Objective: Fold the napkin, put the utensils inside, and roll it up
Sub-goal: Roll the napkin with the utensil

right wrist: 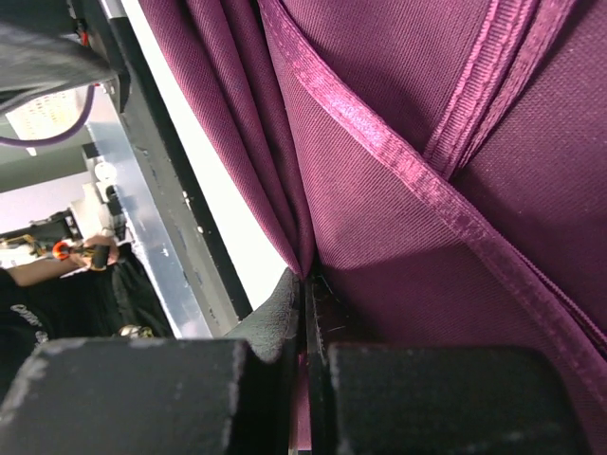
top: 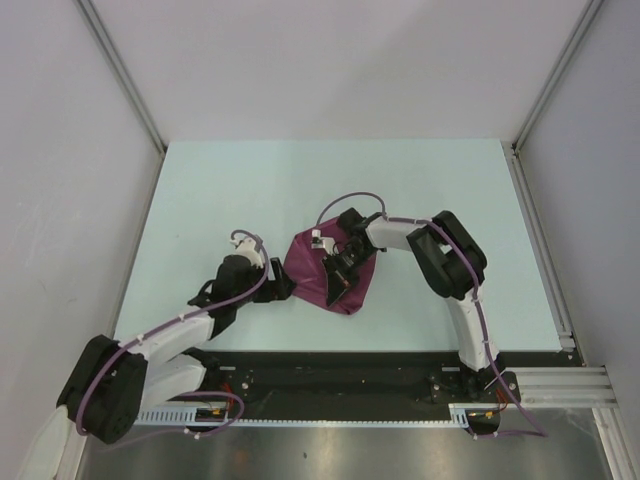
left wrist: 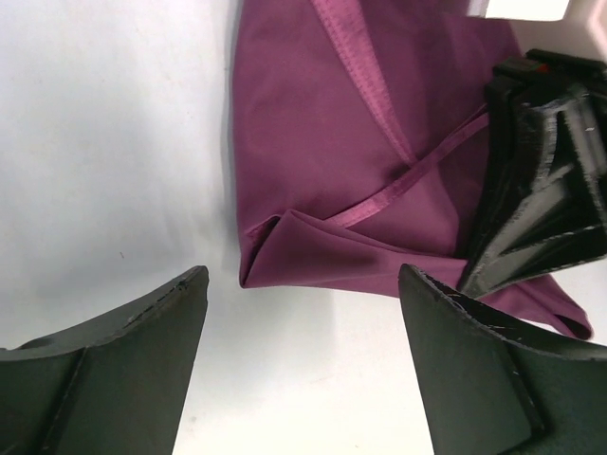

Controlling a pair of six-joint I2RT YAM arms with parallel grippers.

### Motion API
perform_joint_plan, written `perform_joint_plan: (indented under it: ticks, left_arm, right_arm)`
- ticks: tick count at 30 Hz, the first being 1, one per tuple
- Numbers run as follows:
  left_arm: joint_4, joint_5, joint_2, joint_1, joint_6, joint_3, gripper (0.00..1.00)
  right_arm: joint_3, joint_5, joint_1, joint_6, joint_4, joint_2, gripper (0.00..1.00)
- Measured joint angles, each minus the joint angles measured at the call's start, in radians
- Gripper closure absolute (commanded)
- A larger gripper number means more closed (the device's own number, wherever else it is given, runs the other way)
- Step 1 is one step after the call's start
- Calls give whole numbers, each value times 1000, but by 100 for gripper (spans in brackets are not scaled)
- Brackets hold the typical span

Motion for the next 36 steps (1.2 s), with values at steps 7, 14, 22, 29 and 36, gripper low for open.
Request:
perform_joint_plan:
  ticks: [7,14,22,29,36]
  left_arm:
    - [56,1,96,15,-3,0,28]
    - [137,22,159,25,-5,0,39]
    - [224,55,230,29,-4,0,71]
    - [232,74,253,31,-4,7,100]
    - [161,78,269,39,-4,53,100]
  right_arm:
    - [10,-47,-14,-4,-8,25,100]
    - [18,-80,-26,-8,-17,46,100]
    - [33,-119,-38,-9,-36,73,100]
    - [34,-150,-56,15,-34,68,57]
    - [-27,-68,-95,69,64,-98,47]
